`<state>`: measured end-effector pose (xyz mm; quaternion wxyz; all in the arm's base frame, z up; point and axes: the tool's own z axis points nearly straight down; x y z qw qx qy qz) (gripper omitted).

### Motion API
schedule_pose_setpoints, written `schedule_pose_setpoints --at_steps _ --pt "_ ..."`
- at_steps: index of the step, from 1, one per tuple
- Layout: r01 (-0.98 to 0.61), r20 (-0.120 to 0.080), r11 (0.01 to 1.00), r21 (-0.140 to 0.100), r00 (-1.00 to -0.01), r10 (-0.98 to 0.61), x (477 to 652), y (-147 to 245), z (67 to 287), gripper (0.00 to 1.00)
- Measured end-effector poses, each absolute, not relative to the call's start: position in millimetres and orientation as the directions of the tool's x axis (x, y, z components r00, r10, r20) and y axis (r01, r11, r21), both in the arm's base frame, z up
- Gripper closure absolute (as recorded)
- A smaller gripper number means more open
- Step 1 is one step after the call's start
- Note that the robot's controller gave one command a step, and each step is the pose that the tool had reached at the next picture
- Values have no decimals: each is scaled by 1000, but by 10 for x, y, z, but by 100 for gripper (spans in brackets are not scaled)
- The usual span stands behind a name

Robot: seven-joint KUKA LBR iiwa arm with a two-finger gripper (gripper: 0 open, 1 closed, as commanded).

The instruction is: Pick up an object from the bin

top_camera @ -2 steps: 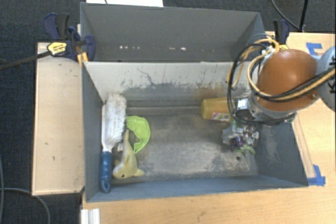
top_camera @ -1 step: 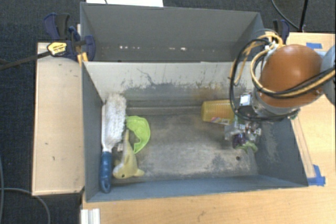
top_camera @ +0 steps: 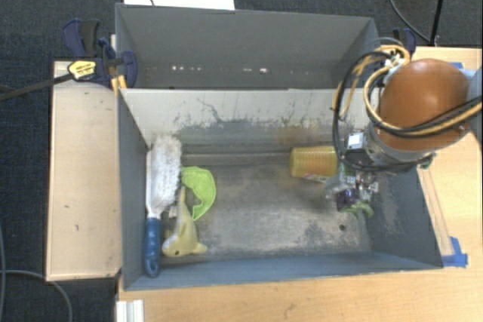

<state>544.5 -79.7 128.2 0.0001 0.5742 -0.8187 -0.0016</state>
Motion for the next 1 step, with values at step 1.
schedule_pose_setpoints --at_steps 1 --pt "-940 -2 342 -1 -342 -940 5453 -799 1425 100"
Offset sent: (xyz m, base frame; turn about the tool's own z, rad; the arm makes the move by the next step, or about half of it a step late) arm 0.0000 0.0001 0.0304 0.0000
